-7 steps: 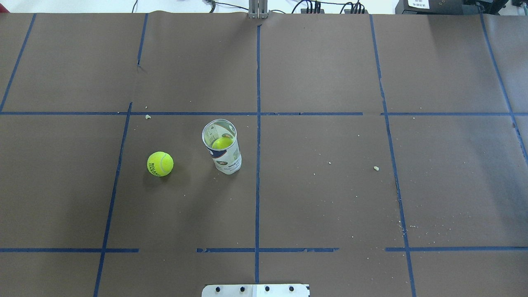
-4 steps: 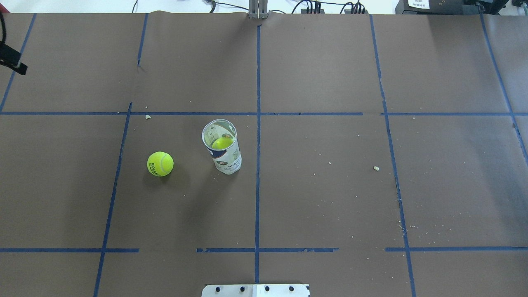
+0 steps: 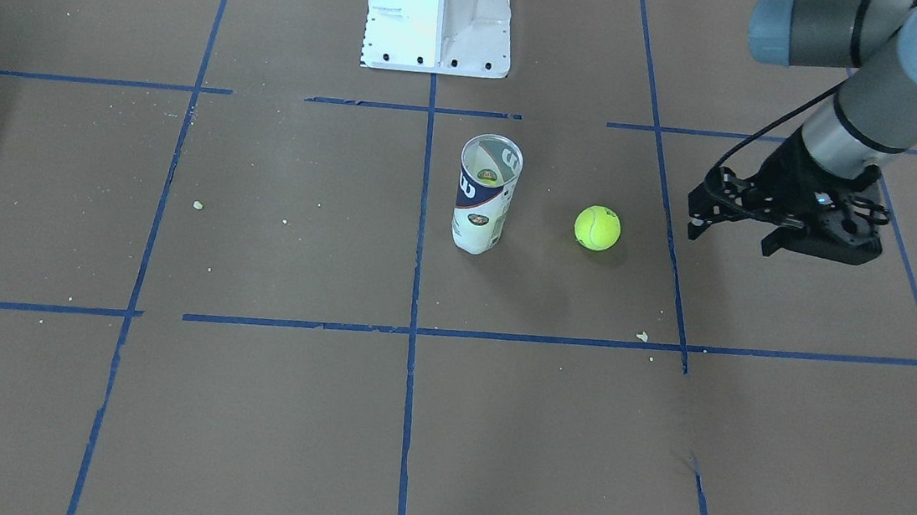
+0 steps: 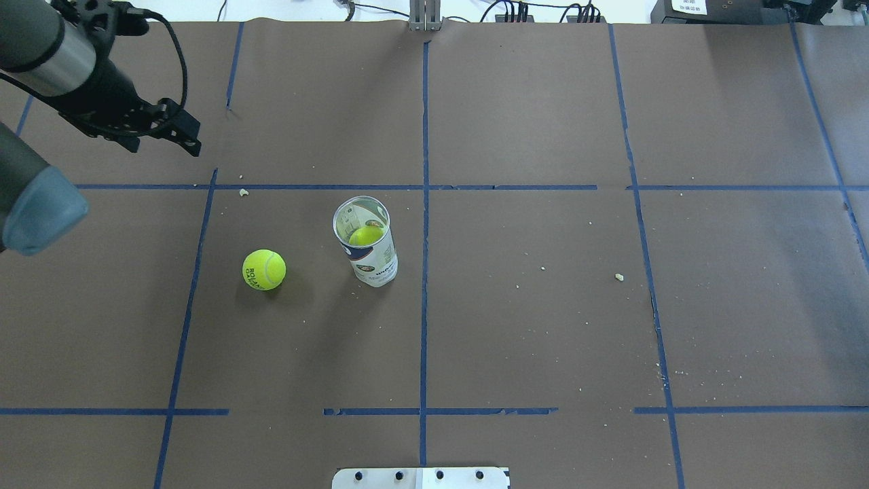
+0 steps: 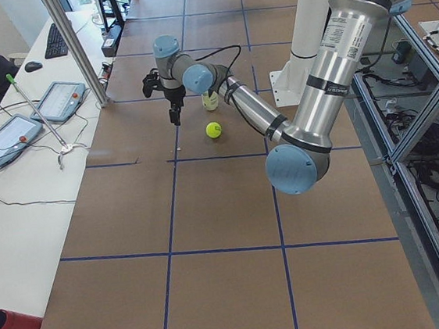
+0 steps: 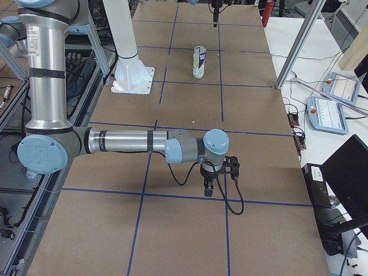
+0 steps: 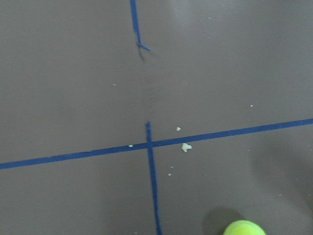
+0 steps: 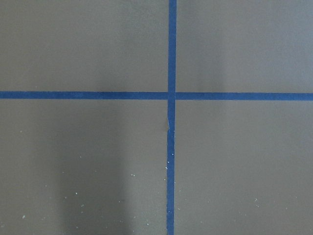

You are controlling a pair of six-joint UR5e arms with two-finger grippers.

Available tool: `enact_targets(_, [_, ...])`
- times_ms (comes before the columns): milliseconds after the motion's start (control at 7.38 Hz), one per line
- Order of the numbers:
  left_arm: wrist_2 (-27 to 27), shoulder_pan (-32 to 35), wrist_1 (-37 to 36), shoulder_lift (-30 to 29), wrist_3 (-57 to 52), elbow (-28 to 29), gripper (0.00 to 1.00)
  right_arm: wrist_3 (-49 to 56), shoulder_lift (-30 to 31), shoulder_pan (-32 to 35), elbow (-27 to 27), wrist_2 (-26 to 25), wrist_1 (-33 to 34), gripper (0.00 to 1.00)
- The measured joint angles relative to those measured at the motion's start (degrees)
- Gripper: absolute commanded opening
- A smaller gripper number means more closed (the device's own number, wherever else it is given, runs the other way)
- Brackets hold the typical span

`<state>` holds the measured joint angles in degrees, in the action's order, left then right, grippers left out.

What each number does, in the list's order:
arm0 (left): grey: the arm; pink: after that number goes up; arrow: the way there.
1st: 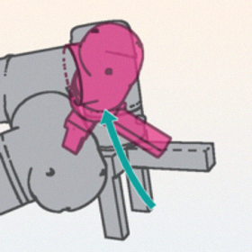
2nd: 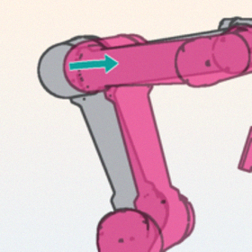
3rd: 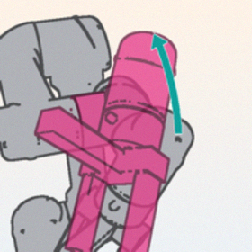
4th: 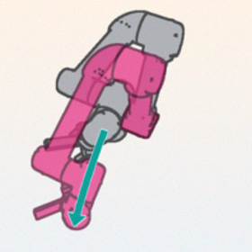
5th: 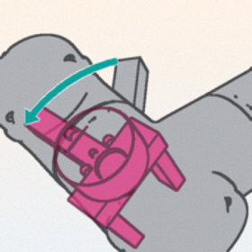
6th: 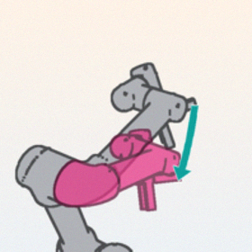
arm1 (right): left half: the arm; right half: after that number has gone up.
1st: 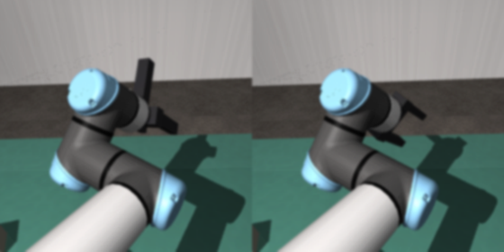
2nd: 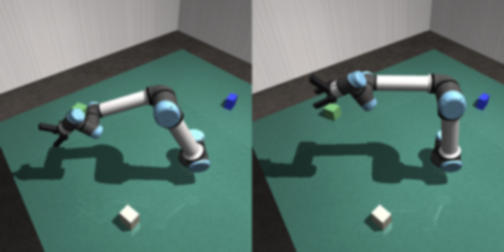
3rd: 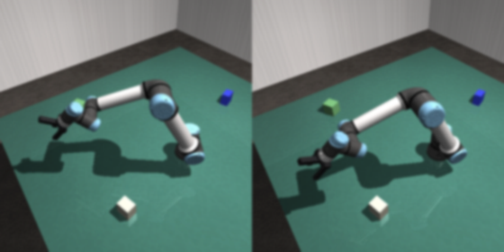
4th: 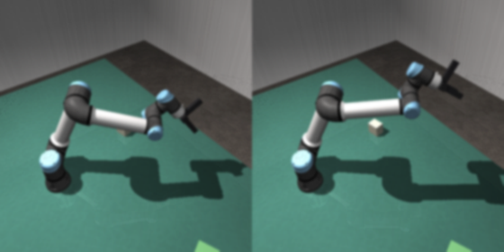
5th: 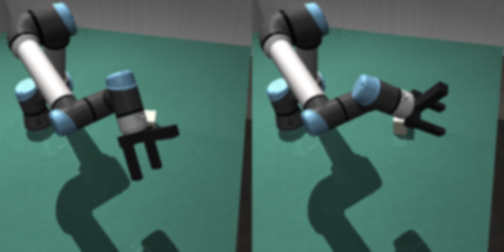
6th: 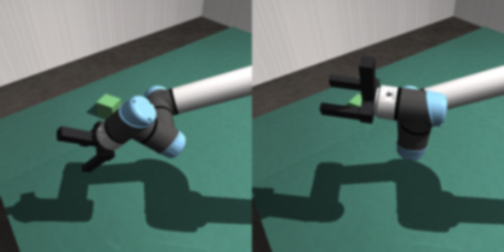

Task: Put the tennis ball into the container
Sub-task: 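Move the left gripper down toward the loose yellow-green tennis ball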

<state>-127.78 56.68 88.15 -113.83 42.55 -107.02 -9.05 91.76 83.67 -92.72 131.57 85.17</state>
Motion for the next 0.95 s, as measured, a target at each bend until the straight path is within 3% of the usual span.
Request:
enact_targets(406, [5.6,-7.9,10.01,1.68,11.18,2.92,1.0,0.0,0.0,0.0,0.0,0.0,0.0,1.0])
enact_targets(948, [11.69,-15.61,12.2,3.08,22.13,2.96,1.0,0.0,0.0,0.0,0.0,0.0,0.0,1.0])
